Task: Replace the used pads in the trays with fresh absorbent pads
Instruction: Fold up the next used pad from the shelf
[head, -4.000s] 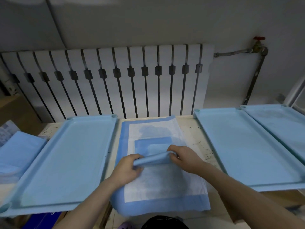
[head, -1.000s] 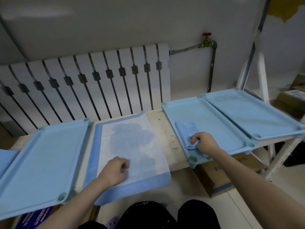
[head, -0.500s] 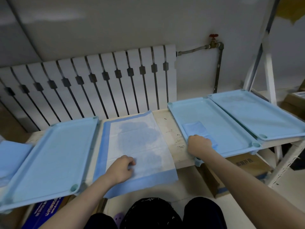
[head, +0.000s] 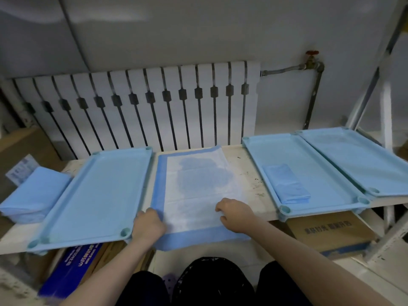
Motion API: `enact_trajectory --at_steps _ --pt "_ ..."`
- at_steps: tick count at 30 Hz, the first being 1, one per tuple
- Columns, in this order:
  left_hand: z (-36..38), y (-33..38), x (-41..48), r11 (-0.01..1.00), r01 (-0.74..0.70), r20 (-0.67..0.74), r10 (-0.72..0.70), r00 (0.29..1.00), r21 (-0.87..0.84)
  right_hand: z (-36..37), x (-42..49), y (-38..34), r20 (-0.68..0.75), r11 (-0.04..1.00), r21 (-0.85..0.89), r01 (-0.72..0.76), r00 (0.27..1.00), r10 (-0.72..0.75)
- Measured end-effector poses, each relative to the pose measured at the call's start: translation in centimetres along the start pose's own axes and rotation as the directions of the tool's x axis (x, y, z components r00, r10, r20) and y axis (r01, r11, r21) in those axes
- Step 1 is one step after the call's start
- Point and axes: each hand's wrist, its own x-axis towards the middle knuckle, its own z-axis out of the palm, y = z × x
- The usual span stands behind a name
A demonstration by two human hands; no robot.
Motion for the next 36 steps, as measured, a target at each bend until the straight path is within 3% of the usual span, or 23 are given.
enact_trajectory --at_steps 4,7,16,25,36 --pt "0.1 0.2 -0.3 0.981 0.067 0.062 -0.057 0.996 -0.181 0.1 0.0 -0.2 0.026 0.999 0.014 -0.031 0.999 0.031" --pt "0.6 -0.1 -0.5 0.965 0.072 0.010 -0.072 0.997 -0.252 0.4 -0.2 -0.5 0.041 0.999 0.003 -0.051 0.998 0.051" --pt "0.8 -0.7 -1.0 0.969 -0.018 -0.131 -0.015 0.991 -0.244 0.6 -0.3 -0.6 0.052 0.998 0.010 -0.061 0.997 0.060" --pt "0.8 -0.4 -0.2 0.940 0.009 -0.105 -0.048 0.993 -0.341 0.6 0.1 -1.0 0.059 0.997 0.027 -0.067 0.996 0.065" --pt "0.9 0.1 -0.8 0.992 -0.006 -0.087 -0.005 0.996 -0.127 0.7 -0.2 -0.7 0.046 0.995 0.066 -0.071 0.997 0.068"
